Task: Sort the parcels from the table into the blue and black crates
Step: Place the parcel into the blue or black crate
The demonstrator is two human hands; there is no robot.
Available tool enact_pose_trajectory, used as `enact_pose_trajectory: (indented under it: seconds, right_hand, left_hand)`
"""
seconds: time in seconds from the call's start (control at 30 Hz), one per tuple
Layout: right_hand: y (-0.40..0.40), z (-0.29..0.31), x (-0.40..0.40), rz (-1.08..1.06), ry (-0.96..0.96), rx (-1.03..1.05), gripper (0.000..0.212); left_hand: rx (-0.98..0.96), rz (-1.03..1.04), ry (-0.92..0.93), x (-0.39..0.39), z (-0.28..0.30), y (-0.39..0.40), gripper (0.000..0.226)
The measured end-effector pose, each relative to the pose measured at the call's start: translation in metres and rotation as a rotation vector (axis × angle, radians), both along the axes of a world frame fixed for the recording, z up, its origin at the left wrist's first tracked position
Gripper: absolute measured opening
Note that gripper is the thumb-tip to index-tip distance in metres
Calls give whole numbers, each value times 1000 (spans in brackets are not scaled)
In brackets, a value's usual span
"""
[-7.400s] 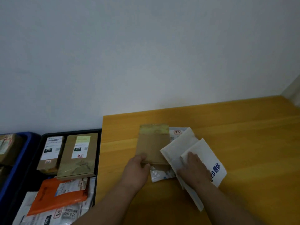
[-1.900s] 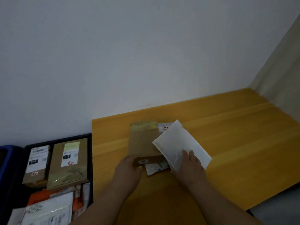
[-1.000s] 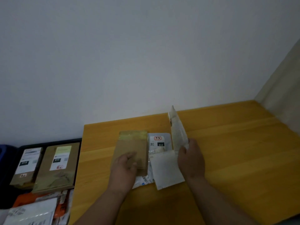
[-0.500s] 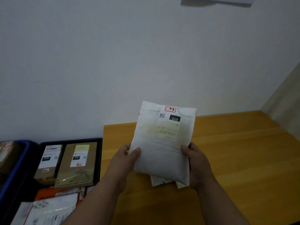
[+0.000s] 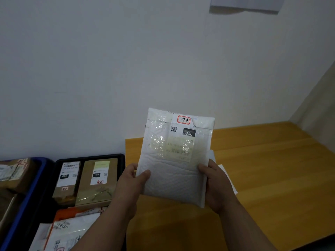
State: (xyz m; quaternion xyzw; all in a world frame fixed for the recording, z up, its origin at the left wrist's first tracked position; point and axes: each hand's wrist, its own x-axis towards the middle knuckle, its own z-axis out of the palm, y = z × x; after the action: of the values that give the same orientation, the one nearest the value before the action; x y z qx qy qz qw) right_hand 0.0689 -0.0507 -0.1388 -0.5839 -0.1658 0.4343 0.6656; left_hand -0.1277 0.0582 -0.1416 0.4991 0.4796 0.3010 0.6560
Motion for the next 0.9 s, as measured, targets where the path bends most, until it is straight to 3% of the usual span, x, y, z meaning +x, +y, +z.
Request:
enact_pose_trajectory:
  seconds: [0.17, 0.3, 0.37, 0.43, 0.5, 0.63, 0.7, 0.8, 0.83, 0.9]
  right_hand:
    - [-8, 5, -5, 3, -93, 2, 28]
    - [-12, 0, 3, -51, 14, 42, 33]
    - [-14, 0, 2, -56, 125, 58, 37]
    - [-17, 2, -3, -25, 177, 56, 45]
    - [-21, 2, -5, 32, 207, 38, 41]
    - [-33, -1, 12, 37, 268, 36, 35]
    - [-37, -5, 27, -17, 326, 51, 46]
    - [-38, -14, 42, -16, 311, -5, 88]
    - [-38, -16, 42, 25, 299, -41, 90]
    - [-38, -16, 31, 196, 251, -132, 60]
  left_hand:
    - [9, 25, -15, 0, 1, -7, 24]
    - [-35, 166, -95, 7, -1, -22, 67]
    - [-151, 177, -174, 14, 2, -31, 74]
    - [-273, 147, -291, 24, 6, -42, 61]
    - [-263, 174, -367, 31, 10, -49, 46]
    - [-136, 266, -271, 20, 6, -45, 52]
    - [-106, 243, -167, 7, 6, -43, 49]
    - [-142, 178, -77, -15, 7, -44, 44]
    - [-145, 157, -52, -22, 8, -46, 41]
    - [-119, 183, 18, -36, 10, -47, 35]
